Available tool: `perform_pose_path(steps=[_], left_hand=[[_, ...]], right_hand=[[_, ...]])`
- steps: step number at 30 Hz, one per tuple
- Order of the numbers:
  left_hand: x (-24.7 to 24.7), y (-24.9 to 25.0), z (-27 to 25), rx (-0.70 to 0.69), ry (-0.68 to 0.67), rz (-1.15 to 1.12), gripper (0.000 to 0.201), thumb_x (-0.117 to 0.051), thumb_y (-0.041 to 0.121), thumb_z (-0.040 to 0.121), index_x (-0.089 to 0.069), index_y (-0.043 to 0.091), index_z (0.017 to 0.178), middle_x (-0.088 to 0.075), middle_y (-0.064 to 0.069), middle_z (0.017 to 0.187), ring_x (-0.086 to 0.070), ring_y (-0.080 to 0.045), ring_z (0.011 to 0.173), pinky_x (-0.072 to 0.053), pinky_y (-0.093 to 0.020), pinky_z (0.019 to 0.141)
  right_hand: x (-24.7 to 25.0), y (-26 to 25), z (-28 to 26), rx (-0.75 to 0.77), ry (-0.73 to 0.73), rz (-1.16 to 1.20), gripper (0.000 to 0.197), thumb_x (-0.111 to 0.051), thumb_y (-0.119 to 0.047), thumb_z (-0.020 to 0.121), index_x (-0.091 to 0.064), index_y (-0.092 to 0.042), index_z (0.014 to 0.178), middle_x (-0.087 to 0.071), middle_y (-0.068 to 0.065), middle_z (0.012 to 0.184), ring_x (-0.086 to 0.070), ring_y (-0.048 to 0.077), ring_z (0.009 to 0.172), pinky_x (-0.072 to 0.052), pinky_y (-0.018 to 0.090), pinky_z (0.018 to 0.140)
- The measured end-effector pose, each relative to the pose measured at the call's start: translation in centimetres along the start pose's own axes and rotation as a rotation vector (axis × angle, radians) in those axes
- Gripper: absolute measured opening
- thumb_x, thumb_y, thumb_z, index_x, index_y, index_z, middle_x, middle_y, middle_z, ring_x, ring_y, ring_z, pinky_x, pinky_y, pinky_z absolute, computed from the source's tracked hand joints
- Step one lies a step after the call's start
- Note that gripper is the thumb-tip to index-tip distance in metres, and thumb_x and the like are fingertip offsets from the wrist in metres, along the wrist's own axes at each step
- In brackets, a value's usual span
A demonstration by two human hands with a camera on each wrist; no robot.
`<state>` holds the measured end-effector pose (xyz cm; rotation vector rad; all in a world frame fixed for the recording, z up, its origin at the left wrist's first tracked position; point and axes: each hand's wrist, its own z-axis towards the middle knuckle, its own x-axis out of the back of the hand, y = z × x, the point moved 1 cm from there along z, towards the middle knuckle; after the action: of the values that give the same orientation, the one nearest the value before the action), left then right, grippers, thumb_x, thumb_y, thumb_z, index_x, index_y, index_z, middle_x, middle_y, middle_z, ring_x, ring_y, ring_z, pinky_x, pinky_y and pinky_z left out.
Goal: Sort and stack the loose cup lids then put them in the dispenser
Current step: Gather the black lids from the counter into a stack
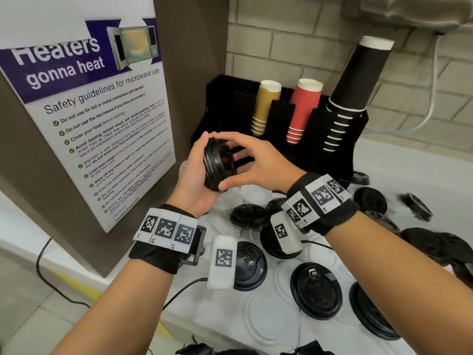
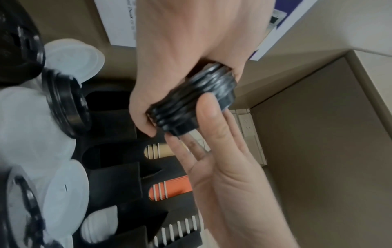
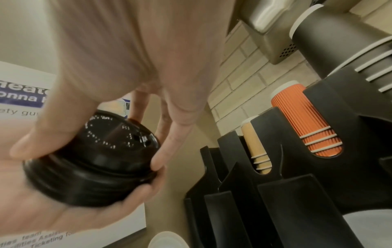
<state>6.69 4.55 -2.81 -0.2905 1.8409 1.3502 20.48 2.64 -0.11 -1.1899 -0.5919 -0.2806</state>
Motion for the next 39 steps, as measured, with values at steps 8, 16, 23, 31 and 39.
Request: perform_pose_path(steps=[8,16,23,31,39], left_hand=[[1.2,3.1,0.0,-0.092,0.080,0.295,0.021,-0.053,0.024,0.091,-0.059,0.028,0.112,-0.067,0.000,0.097,-0.067,-0.018,0.082,-0.054,-0.037,0.070],[0.2,6.2,0.5,-0.221,0.114,0.311,0.012,-0.050,0.019,0.093,-0.053,0.031,0.096,-0.057,0.002,0.081,-0.060,-0.015,0.065,-0.046,-0.031,0.062],[0.4,6.2,0.5,-0.210,0.128,0.317,0.014,-0.051,0.020,0.092,-0.051,0.031,0.100,-0.058,0.004,0.078,-0.061,-0.013,0.059,-0.045,-0.031,0.061],[0.9,6.0,-0.1,-0.191,0.129,0.327,0.014,-0.052,0.020,0.092,-0.054,0.031,0.101,-0.062,0.005,0.075,-0.064,-0.012,0.061,-0.049,-0.032,0.061],[2.2,5.5,-0.4,-0.146,0.125,0.345,0.015,-0.053,0.022,0.092,-0.062,0.032,0.086,-0.064,0.006,0.074,-0.063,-0.014,0.065,-0.049,-0.034,0.064]], right_hand=[[-0.1,0.4,1.9,-0.097,-0.089,0.142,0.059,-0.056,-0.029,0.094,-0.027,-0.028,0.145,-0.051,0.003,0.130,-0.053,0.011,0.115,-0.048,0.023,0.091],[-2.2,3.4,6.3,-0.376,-0.459,-0.649,0.057,-0.051,-0.046,0.094,-0.038,-0.022,0.143,-0.047,0.004,0.140,-0.047,0.020,0.125,-0.036,0.027,0.100],[-5.6,5.8,8.1,-0.383,-0.563,-0.966,0.056,-0.054,-0.056,0.088,-0.055,-0.014,0.126,-0.050,0.010,0.128,-0.043,0.020,0.109,-0.037,0.030,0.083],[-7.4,8.1,9.0,-0.371,-0.549,-0.906,0.082,-0.071,-0.053,0.075,-0.038,-0.004,0.132,-0.061,0.009,0.113,-0.060,0.024,0.090,-0.044,0.028,0.064],[-3.7,6.2,8.0,-0.396,-0.343,-0.562,0.069,-0.077,-0.042,0.071,-0.044,-0.022,0.128,-0.056,0.003,0.112,-0.057,0.018,0.091,-0.050,0.028,0.070]])
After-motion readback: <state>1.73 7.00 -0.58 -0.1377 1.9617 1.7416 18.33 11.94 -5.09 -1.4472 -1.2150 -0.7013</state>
